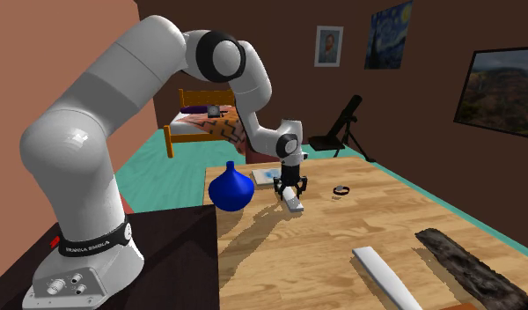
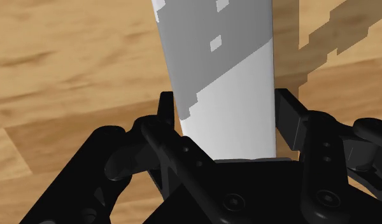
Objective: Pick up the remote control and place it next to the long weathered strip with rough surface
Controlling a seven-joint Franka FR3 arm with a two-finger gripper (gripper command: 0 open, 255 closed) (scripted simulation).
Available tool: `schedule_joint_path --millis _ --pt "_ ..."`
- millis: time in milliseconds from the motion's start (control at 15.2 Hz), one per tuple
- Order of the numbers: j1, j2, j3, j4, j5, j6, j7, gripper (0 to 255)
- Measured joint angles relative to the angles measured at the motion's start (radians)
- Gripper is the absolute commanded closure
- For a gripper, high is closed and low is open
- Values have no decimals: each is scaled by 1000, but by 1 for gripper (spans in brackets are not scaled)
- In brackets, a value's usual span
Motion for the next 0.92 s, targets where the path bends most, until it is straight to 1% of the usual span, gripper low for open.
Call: schedule_joint_path --millis 264,924 --pt "-1 -12 2 -5 2 -9 -1 255" --pt "-17 -124 20 -48 17 -77 -13 255"
